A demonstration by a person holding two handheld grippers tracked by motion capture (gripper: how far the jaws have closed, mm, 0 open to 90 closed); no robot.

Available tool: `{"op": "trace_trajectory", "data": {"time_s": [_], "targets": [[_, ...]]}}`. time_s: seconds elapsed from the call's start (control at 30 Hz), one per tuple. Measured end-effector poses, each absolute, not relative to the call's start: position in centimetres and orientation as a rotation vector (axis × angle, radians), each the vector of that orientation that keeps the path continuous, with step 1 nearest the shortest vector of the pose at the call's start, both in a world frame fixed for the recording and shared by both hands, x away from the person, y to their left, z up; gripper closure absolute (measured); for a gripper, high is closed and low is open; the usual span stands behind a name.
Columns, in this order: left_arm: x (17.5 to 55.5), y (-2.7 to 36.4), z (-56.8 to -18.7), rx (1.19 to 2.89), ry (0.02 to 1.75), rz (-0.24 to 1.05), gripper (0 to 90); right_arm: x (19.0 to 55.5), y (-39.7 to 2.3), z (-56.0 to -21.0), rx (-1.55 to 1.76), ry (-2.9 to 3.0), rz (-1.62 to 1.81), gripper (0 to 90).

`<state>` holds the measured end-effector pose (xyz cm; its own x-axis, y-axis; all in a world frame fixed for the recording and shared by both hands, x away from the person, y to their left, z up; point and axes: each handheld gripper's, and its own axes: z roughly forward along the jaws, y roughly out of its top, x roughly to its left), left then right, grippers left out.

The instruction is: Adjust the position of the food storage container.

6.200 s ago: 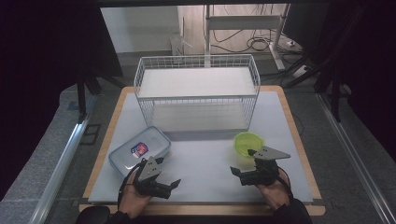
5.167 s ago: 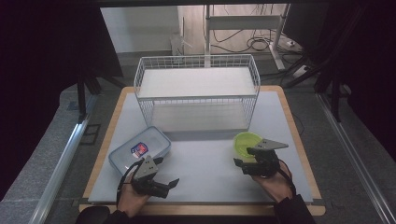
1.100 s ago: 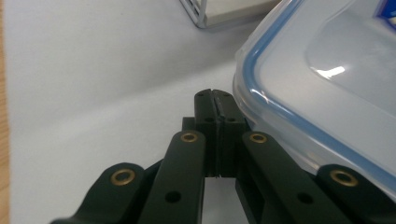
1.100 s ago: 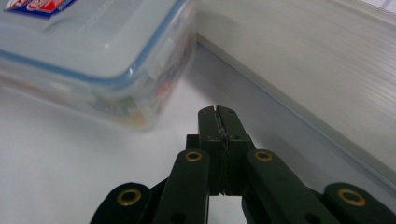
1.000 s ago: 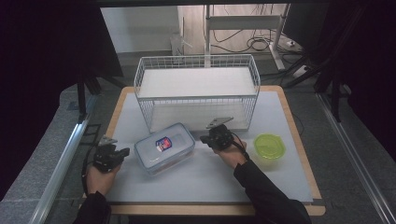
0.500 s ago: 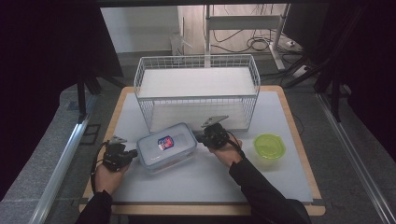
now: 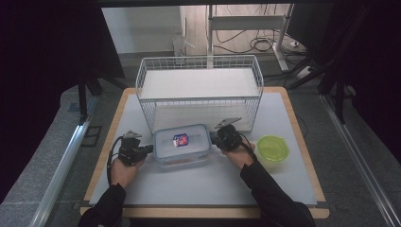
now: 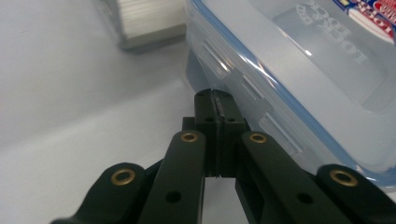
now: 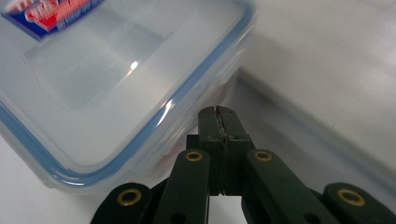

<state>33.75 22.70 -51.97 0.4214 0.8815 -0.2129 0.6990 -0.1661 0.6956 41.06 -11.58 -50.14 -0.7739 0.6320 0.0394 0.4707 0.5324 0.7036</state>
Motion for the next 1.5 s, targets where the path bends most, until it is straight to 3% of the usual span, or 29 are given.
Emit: {"op": "trace_trajectory", "data": {"time_s": [1.23,1.37,1.5], "targets": [[28.6,17.1,-51.5,2.064,1.119,0.201,90.0,33.3,-18.4,-49.3,1.043,2.518,0.975,89.9],[27.5,18.0,-51.0,2.084,1.106,0.324,79.9,32.6,-19.6,-48.7,1.024,2.485,1.026,82.2],[26.9,19.1,-51.0,2.077,1.087,0.381,55.4,31.8,-20.6,-48.3,1.004,2.472,1.072,72.9]]}}
